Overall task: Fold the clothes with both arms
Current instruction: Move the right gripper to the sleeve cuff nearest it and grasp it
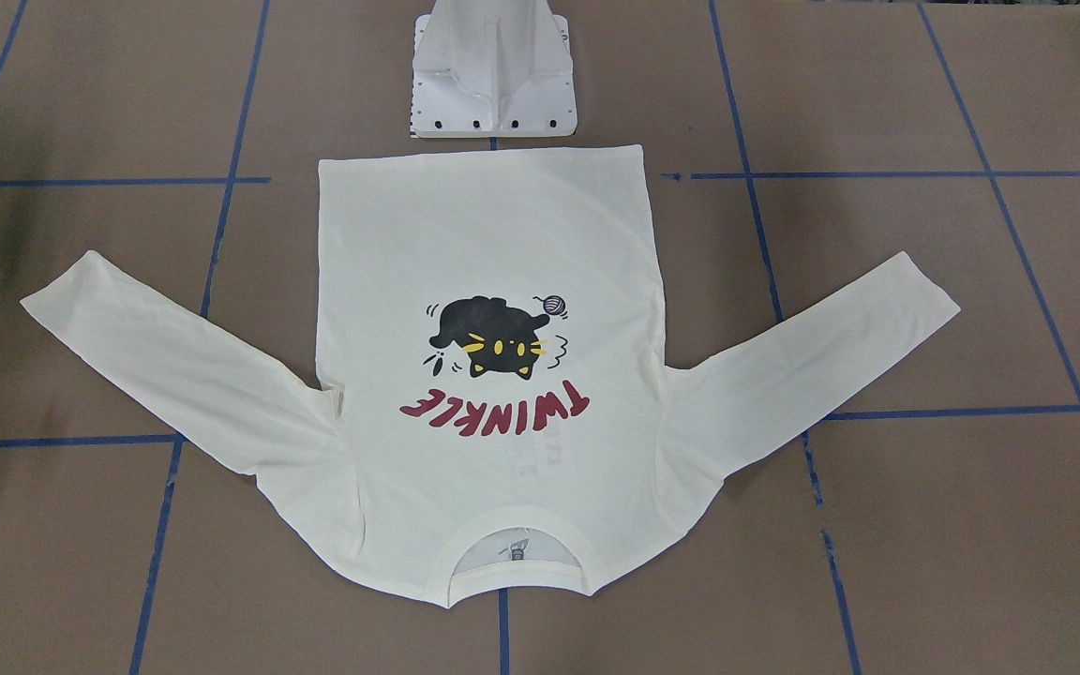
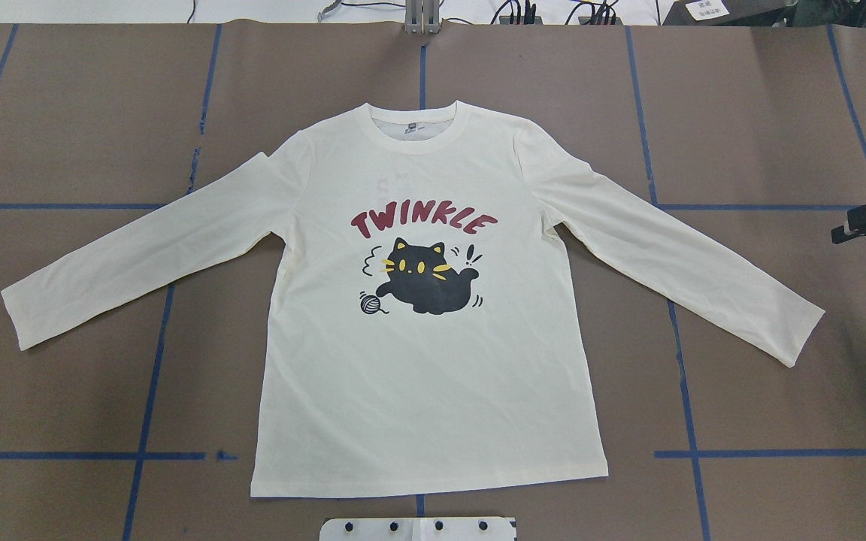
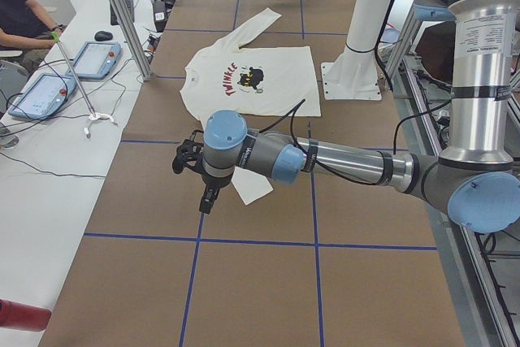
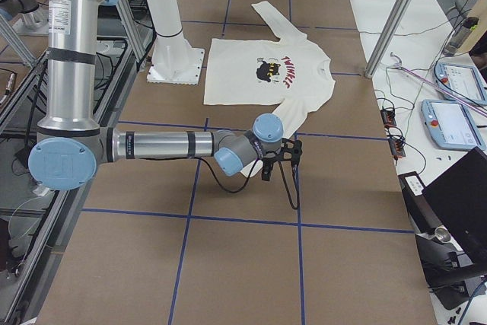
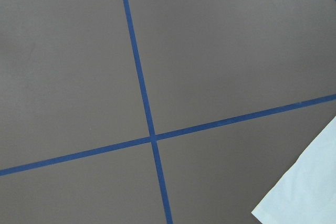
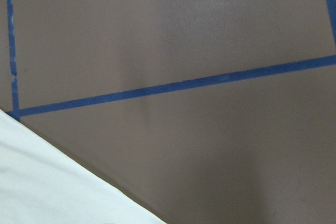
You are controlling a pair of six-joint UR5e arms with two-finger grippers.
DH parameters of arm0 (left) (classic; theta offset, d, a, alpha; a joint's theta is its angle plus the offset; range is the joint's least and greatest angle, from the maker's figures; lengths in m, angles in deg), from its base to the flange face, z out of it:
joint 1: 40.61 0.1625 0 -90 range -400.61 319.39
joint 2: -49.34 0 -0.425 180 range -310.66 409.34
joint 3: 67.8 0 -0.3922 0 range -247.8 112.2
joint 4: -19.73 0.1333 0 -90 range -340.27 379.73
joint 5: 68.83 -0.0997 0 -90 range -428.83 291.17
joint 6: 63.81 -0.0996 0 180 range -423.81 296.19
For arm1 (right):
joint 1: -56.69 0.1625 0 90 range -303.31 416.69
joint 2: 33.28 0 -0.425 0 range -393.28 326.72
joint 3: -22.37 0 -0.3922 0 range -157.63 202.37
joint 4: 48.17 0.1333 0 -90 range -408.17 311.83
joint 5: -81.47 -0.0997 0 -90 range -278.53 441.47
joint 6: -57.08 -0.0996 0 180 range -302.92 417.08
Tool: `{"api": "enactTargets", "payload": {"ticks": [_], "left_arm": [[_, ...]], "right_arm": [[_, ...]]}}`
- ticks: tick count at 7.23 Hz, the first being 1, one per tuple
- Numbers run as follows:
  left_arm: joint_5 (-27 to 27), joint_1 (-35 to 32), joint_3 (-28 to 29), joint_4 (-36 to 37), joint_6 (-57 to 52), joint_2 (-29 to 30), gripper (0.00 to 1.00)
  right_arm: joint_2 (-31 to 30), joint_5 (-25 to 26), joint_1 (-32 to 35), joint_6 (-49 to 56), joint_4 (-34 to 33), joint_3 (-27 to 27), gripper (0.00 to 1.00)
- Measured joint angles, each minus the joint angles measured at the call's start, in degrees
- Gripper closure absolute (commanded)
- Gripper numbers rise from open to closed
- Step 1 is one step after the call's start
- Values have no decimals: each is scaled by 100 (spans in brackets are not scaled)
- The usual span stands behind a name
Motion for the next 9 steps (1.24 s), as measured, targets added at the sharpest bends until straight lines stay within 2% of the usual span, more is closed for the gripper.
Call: {"api": "enactTargets", "payload": {"ticks": [2, 3, 6, 9], "left_arm": [[201, 0, 185, -23, -7, -25, 0], [225, 1, 211, -28, -8, -27, 0], [229, 1, 287, -179, -8, -36, 0], [229, 1, 299, -207, -8, -38, 0]], "right_arm": [[-179, 841, -843, -109, 31, 258, 0], [-278, 980, -1123, -138, 38, 332, 0], [-459, 1080, -1714, -163, 35, 448, 0], [-480, 1204, -1794, -169, -12, 371, 0]]}}
